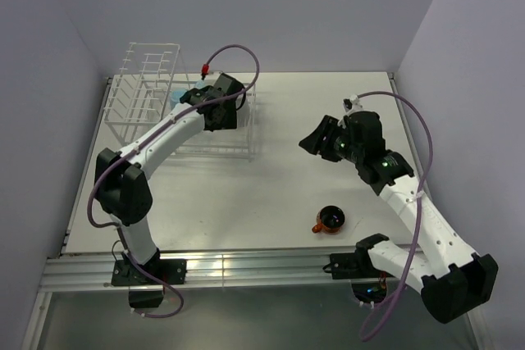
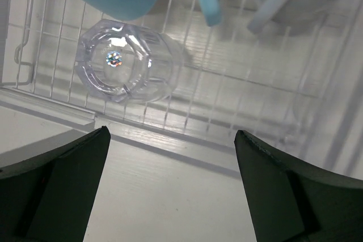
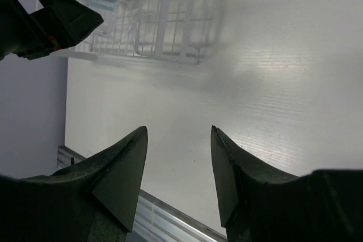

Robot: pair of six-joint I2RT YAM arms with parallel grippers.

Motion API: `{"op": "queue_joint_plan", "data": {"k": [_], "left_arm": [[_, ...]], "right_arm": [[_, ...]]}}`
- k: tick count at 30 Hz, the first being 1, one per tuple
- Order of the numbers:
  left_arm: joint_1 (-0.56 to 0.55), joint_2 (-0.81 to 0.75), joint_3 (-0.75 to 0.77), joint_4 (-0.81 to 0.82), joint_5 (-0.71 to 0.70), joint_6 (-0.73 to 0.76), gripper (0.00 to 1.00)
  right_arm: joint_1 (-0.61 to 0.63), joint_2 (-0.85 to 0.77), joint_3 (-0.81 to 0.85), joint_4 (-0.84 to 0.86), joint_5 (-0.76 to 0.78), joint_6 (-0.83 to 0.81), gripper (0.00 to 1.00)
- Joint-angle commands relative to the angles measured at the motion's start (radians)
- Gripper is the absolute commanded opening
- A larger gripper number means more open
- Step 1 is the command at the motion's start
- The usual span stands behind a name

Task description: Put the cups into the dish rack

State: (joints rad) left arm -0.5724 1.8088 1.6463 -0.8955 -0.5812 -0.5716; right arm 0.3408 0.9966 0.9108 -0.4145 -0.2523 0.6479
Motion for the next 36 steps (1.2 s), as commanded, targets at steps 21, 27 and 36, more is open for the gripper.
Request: {"op": "queue_joint_plan", "data": {"k": [21,27,36], "left_arm": [[-0.208,-0.313,-0.045,0.11,0.047,-0.016,0.99],[-0.21,-0.312,-0.065,0.13,0.061,-0.016,0.99],[-0.216,-0.302,-0.08,0.15,0.075,-0.013,0.99]], "right_arm": [[0.314,-0.303,-0.403,-0.188,0.447,0.378,0.46],[0.314,-0.34,-0.417,-0.271,0.475,0.417,0.47],[0.314,-0.4,-0.42,-0.4,0.463,0.457,0.45]]}}
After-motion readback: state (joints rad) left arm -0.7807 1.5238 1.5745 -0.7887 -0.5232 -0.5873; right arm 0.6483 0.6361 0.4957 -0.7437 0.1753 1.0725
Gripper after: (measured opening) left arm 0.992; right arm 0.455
